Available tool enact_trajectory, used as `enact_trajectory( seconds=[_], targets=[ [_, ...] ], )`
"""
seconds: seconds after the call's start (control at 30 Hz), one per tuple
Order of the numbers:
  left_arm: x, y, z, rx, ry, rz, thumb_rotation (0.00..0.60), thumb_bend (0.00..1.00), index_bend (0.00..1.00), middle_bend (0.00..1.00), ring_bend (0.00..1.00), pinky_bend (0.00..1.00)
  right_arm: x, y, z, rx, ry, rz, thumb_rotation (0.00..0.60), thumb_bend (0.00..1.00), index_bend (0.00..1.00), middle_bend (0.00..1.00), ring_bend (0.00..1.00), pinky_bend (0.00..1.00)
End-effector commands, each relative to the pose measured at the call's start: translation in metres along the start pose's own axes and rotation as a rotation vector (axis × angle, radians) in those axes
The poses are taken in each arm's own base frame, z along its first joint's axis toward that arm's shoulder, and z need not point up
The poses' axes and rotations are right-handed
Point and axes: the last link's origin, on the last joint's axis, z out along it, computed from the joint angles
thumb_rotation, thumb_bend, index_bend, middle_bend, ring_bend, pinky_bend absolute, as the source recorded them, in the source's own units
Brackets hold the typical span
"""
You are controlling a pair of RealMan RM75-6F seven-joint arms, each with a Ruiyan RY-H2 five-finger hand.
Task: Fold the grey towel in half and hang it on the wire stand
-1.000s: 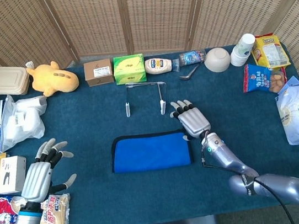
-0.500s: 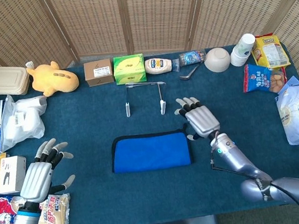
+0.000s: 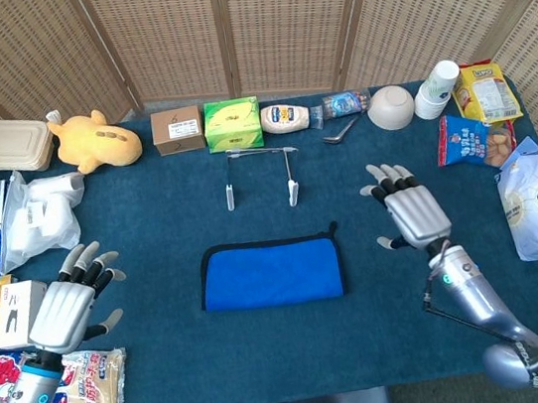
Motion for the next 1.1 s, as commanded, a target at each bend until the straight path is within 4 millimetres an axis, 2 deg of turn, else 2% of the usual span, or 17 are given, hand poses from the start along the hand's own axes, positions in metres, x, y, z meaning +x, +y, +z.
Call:
enact_trajectory(
  seconds=[0.03,0.17,0.43,0.77,0.9,1.1],
  targets=[
    [-0.004,-0.005,0.009,-0.049,0.002,0.056,0.600,0.33,0.31,0.20,0.02,0.02,0.002,0.006,-0.009,-0.019,0.008,0.013,0.600,0.16,0.24,0.05,0.00,0.00],
    [-0.008,-0.011,0.021,-0.094,-0.001,0.083,0.600,0.33,0.27,0.18,0.02,0.01,0.005,0.011,-0.019,-0.032,0.020,0.024,0.600,0.16,0.24,0.05,0.00,0.00],
    [-0.021,-0.009,0.047,-0.198,-0.056,0.129,0.600,0.22,0.19,0.11,0.00,0.00,0.012,0.018,-0.030,-0.061,0.043,0.037,0.600,0.16,0.24,0.05,0.00,0.00],
    [-0.038,0.005,0.079,-0.337,-0.079,0.202,0.600,0.19,0.20,0.10,0.00,0.00,0.015,0.027,-0.038,-0.100,0.051,0.052,0.600,0.16,0.24,0.05,0.00,0.00],
    [-0.051,0.014,0.094,-0.389,-0.088,0.223,0.600,0.19,0.21,0.10,0.00,0.00,0.017,0.032,-0.042,-0.123,0.058,0.060,0.600,0.16,0.23,0.05,0.00,0.00],
    [-0.064,0.024,0.104,-0.428,-0.092,0.221,0.600,0.19,0.22,0.11,0.00,0.00,0.018,0.034,-0.045,-0.137,0.061,0.068,0.600,0.16,0.23,0.05,0.00,0.00]
  ],
)
